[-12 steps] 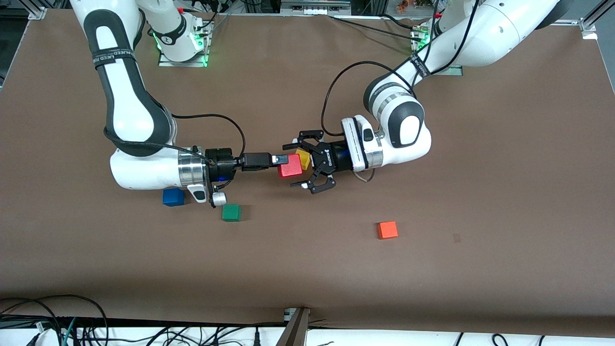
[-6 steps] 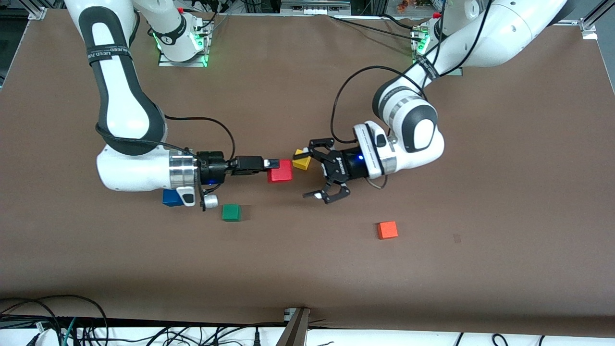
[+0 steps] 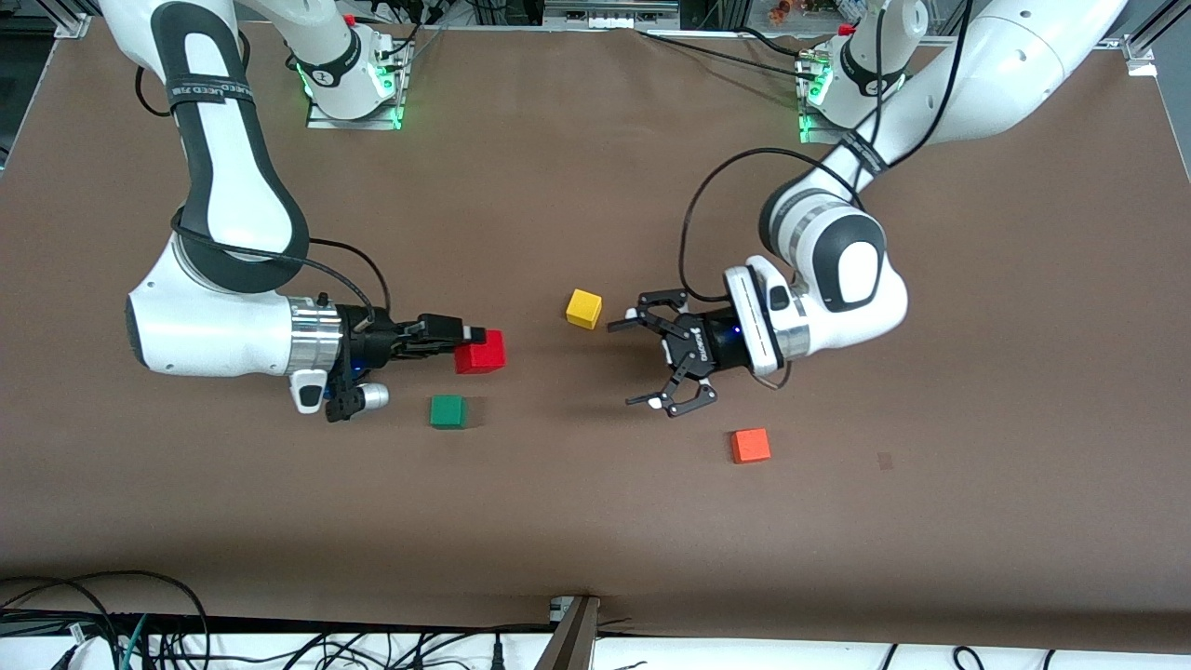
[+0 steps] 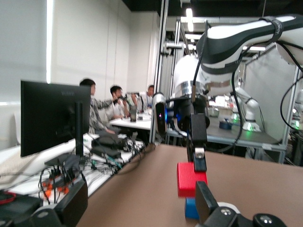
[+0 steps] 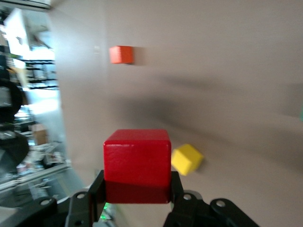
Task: Pass red block to right arm, stack on blue
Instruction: 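Open the left gripper and pull it back from the red cube, then carry the red cube over the blue cube with the right gripper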
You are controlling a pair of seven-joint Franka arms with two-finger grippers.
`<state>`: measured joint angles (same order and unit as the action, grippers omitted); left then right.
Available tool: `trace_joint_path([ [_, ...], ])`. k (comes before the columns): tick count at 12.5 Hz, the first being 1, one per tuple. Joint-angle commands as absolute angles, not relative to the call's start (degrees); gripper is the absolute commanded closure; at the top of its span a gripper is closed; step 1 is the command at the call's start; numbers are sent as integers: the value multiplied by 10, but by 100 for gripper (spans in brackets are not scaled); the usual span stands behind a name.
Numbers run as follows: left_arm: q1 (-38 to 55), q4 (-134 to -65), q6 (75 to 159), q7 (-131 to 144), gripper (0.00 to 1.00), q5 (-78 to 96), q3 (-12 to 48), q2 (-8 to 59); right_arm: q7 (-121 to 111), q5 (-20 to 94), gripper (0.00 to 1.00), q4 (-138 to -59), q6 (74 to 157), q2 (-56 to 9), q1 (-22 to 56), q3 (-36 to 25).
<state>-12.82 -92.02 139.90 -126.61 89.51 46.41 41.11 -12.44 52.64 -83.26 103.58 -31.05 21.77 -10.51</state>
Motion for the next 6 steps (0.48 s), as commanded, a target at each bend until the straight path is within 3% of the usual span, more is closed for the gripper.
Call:
trace_joint_path([
  [1, -140, -926, 1397, -1161, 0, 790, 457, 395, -120, 434, 100, -832, 1037, -304, 220, -109],
  [6, -140, -923, 1397, -1011, 0, 609, 438, 395, -117, 242, 100, -838, 1034, -304, 220, -135],
])
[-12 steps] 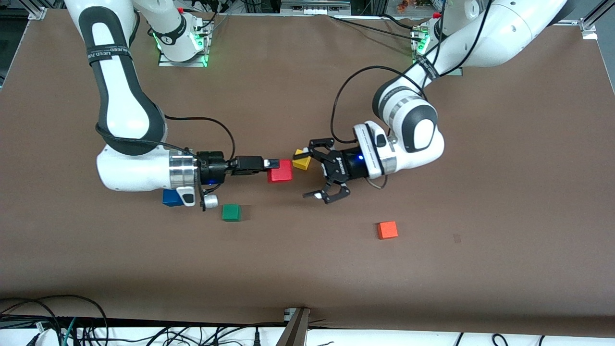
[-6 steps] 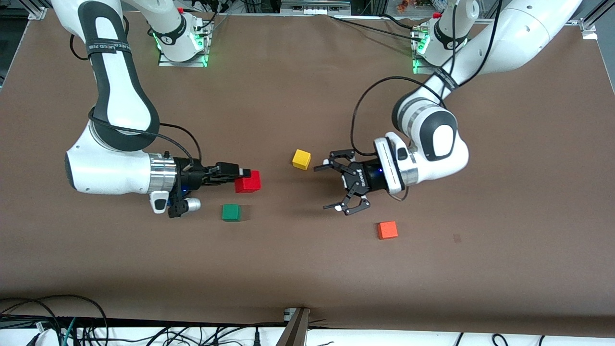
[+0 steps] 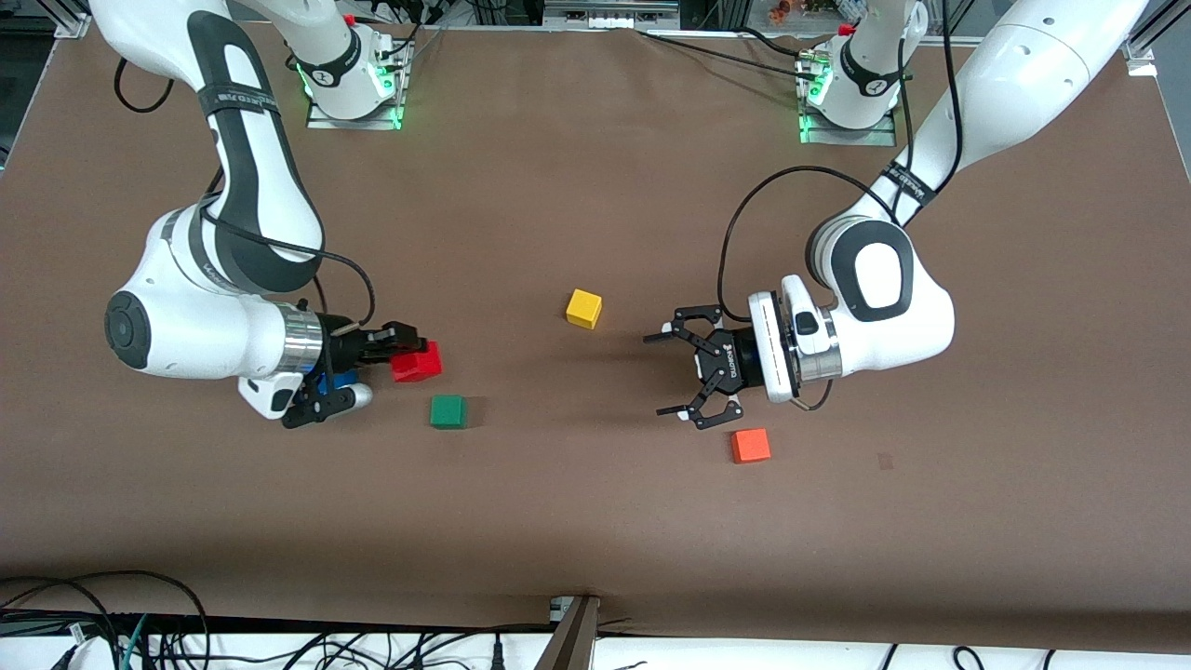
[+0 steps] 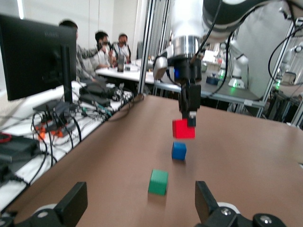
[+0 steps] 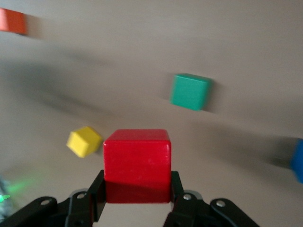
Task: Pass red block to right arm, stack on blue
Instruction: 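Carry the red cube over the blue cube with the right gripper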
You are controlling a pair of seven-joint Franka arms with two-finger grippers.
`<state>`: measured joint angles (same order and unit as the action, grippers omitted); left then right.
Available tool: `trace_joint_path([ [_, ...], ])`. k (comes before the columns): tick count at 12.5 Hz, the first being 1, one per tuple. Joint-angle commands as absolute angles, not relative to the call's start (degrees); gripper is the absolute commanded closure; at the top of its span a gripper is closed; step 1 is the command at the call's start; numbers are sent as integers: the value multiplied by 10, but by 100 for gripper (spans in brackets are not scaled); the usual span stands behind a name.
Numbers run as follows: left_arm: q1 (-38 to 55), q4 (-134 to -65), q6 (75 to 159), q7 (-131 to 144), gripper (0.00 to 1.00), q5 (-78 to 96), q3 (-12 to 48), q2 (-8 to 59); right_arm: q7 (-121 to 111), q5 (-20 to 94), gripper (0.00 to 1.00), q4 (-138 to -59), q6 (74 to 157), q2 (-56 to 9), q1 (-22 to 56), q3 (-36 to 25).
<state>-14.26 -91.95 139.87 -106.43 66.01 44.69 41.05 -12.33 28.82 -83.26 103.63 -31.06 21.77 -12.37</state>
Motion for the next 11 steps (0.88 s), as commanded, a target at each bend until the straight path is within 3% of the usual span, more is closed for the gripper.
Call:
trace_joint_path([
  [1, -140, -920, 1397, -979, 0, 582, 437, 395, -116, 215, 100, -839, 1034, -303, 220, -138],
  [7, -140, -916, 1365, -727, 0, 356, 425, 394, -90, 77, 100, -904, 1039, -268, 222, -177],
  [11, -141, -909, 1291, -566, 0, 225, 411, 370, -89, 69, 100, -980, 1129, -242, 223, -196],
])
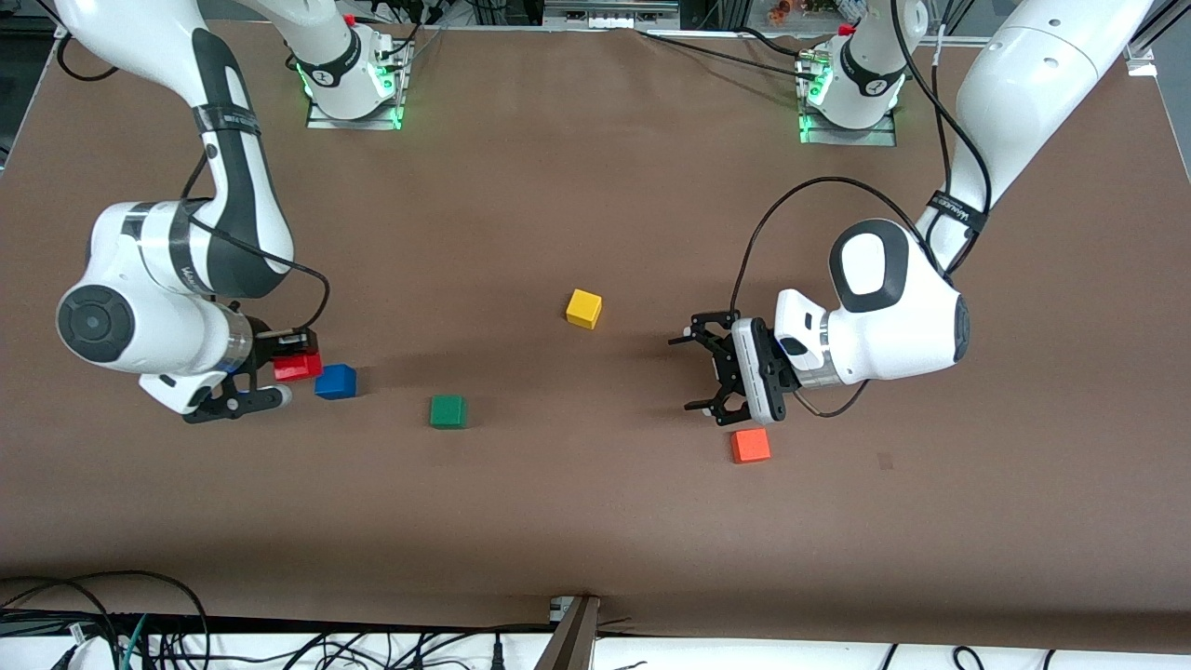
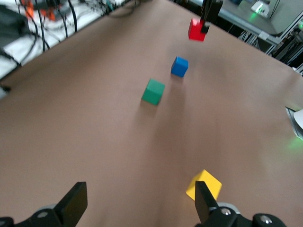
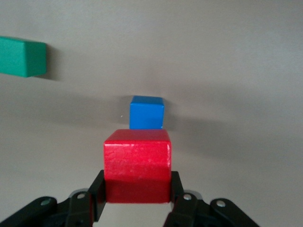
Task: Pass red block to right arm, stack on blue
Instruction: 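Carry the red cube over the blue cube with the right gripper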
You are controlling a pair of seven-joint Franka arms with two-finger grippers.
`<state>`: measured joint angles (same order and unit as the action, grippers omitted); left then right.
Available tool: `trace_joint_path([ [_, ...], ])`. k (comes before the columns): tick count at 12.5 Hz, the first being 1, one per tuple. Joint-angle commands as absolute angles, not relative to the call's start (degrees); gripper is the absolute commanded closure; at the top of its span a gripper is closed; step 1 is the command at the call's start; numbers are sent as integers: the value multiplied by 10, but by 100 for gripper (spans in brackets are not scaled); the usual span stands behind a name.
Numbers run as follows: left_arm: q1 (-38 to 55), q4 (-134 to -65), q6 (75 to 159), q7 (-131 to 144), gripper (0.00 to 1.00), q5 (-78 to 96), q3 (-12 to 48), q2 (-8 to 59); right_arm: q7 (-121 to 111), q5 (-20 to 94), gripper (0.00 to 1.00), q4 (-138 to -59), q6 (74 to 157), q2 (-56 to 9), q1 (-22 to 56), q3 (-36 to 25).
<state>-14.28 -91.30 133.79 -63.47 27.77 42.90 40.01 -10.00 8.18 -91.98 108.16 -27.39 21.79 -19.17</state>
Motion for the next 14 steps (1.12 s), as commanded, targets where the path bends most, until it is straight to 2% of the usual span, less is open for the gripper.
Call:
trace_joint_path([
  [1, -141, -907, 1263, -534, 0, 179, 409, 366, -86, 69, 100, -996, 1154, -240, 223, -197],
  [6, -150, -907, 1109, -355, 0, 28, 404, 298, -46, 70, 100, -1063, 1254, -240, 233, -192],
  [9, -167, -898, 1009, -253, 0, 8, 399, 246, -26, 70, 100, -1107, 1313, -237, 244, -189],
  [12, -163, -828, 892, -115, 0, -92, 400, 222, -11, 70, 100, -1113, 1316, -235, 252, -188],
  [14, -161, -788, 857, -56, 0, -168, 407, 214, -11, 70, 100, -1120, 1322, -235, 252, -188],
])
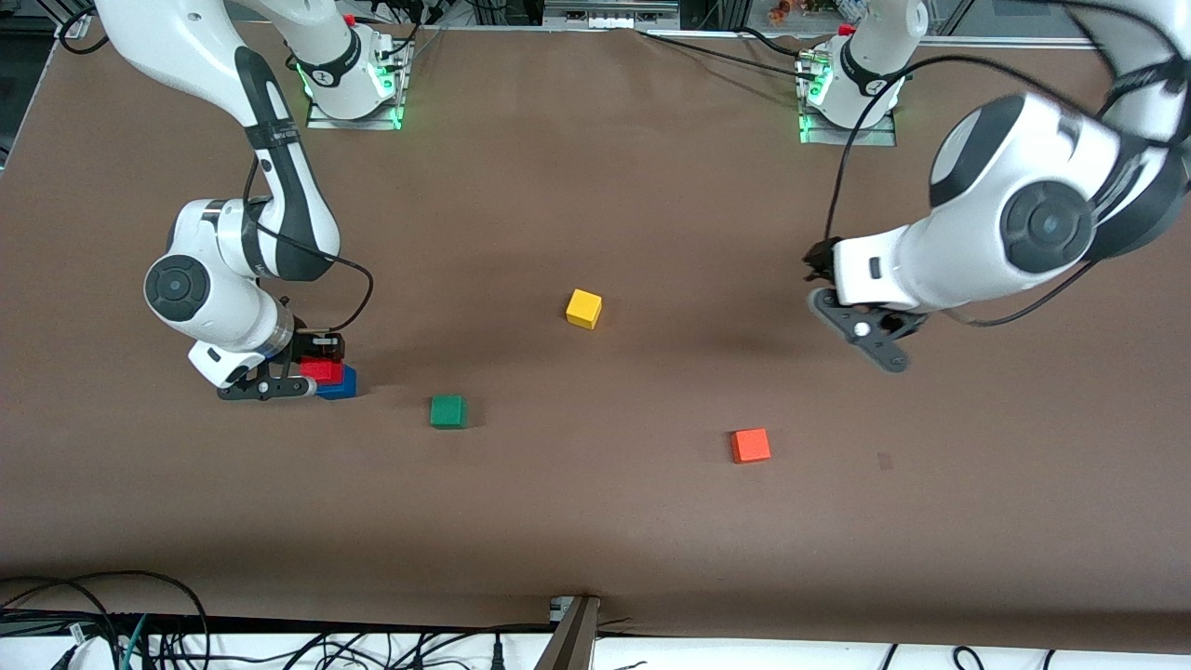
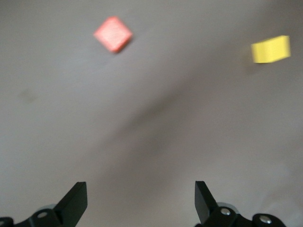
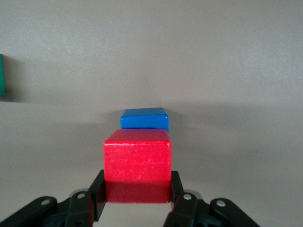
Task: Pass red block to right arm, stack on blue
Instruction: 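Lower the red cube onto the blue cube while the left gripper retracts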
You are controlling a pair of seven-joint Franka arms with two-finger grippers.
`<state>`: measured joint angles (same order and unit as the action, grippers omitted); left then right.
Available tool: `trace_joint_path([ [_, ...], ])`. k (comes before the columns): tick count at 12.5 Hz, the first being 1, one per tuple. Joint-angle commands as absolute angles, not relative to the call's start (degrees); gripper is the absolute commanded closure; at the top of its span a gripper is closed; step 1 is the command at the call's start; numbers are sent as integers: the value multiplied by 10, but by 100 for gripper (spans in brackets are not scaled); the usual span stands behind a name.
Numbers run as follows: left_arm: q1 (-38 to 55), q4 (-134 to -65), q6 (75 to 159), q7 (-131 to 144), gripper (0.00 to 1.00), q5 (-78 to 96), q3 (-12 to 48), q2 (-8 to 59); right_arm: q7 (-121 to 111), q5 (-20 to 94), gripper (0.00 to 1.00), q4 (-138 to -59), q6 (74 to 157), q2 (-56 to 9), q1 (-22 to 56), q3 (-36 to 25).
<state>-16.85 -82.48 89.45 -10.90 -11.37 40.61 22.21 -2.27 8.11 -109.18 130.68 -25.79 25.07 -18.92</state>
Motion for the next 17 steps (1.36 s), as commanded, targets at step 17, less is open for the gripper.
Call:
trace_joint_path([
  [17, 97, -872, 803, 7, 0, 9, -38, 19, -13, 70, 100, -1133, 1362, -241, 252, -188],
])
